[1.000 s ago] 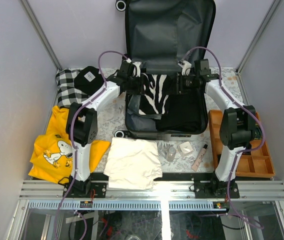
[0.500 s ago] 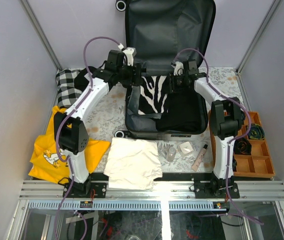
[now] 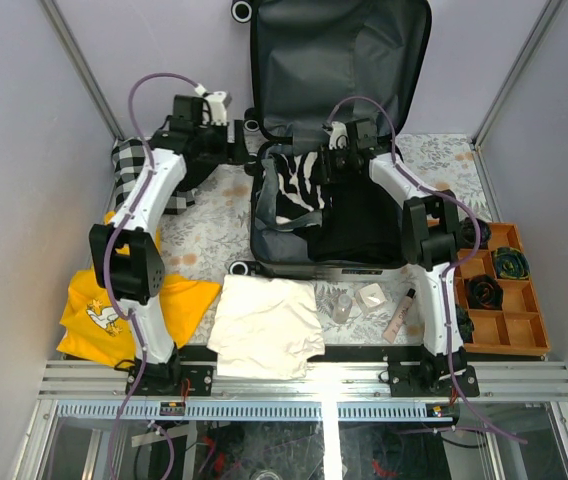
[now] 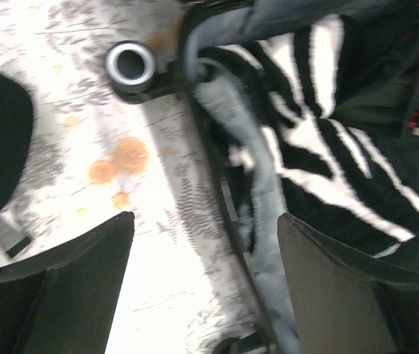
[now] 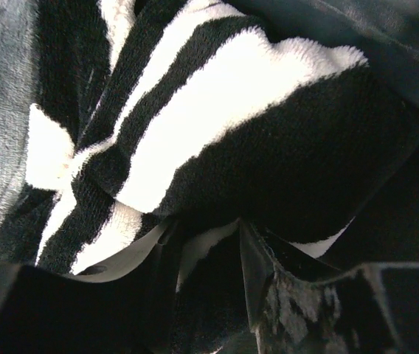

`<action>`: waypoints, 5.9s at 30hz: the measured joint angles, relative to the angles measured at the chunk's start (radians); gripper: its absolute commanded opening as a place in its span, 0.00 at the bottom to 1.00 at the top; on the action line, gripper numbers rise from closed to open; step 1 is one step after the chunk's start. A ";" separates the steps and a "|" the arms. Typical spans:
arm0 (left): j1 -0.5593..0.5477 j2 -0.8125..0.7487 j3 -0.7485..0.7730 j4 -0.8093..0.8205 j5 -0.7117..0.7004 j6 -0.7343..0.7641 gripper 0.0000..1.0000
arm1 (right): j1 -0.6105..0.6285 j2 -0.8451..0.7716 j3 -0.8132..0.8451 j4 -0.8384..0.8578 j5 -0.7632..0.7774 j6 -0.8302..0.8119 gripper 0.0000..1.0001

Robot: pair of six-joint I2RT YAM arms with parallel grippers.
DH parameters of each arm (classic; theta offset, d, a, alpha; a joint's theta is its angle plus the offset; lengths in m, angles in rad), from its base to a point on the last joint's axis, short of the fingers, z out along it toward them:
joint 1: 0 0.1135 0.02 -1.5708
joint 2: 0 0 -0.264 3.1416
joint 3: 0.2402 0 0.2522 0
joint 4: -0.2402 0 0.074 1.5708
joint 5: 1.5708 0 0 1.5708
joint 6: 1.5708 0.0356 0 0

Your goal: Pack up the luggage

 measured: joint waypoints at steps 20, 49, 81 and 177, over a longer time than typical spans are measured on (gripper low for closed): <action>0.282 -0.149 -0.226 -0.348 0.179 0.512 1.00 | -0.046 -0.440 -0.101 -0.146 -0.114 -0.144 0.90; -0.239 -0.689 -1.027 -0.029 0.169 1.135 0.59 | -0.175 -0.925 -0.637 -0.220 -0.220 -0.193 0.90; -0.318 -0.694 -1.152 0.132 0.130 1.175 0.00 | -0.188 -0.925 -0.668 -0.213 -0.220 -0.178 0.88; -0.802 -0.650 -0.907 -0.236 -0.009 0.776 0.00 | -0.211 -0.964 -0.686 -0.214 -0.182 -0.198 0.89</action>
